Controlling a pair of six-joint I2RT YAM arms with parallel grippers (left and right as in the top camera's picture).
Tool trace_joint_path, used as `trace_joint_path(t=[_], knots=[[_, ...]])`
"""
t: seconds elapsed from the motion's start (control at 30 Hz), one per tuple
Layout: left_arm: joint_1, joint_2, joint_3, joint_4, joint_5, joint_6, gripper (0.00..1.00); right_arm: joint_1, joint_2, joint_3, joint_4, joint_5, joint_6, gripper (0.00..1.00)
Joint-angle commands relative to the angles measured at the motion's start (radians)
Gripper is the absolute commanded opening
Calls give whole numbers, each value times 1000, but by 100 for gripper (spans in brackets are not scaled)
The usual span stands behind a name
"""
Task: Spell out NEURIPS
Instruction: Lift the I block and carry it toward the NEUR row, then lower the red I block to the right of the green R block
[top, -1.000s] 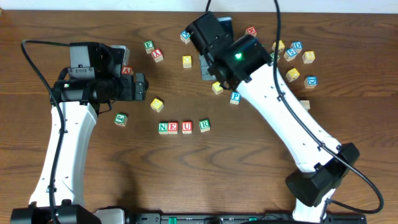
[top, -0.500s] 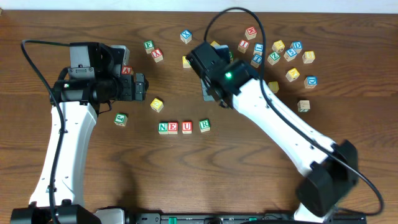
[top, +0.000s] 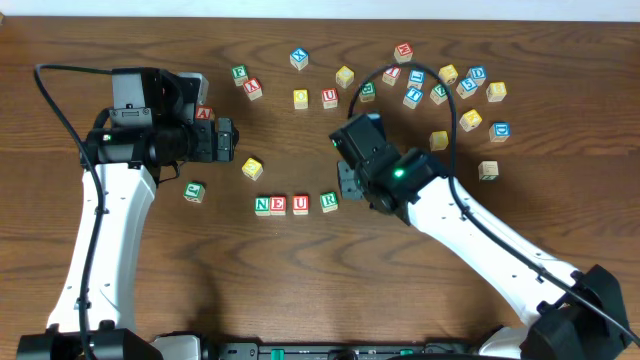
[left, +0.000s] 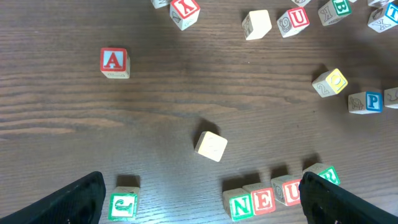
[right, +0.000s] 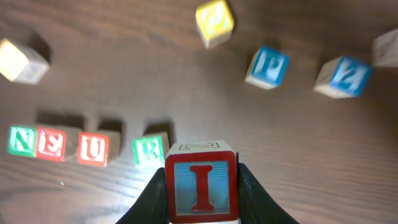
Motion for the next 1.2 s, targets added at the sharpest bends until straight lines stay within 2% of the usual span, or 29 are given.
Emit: trace_joint_path(t=[0.0, 0.07, 0.27, 0.53, 1.17], knots=[[2, 1, 23, 0, 14, 21, 98, 1, -3, -42, 24, -47, 15, 6], [2, 1, 23, 0, 14, 21, 98, 1, -3, -46, 19, -57, 14, 9], [2, 1, 23, 0, 14, 21, 98, -2, -3, -46, -14, -60, 24, 6], [2, 1, 23, 0, 14, 21, 98, -16, 10, -46, -32, -62, 34, 9], [2, 1, 23, 0, 14, 21, 98, -42, 150, -45, 12, -131, 32, 8]])
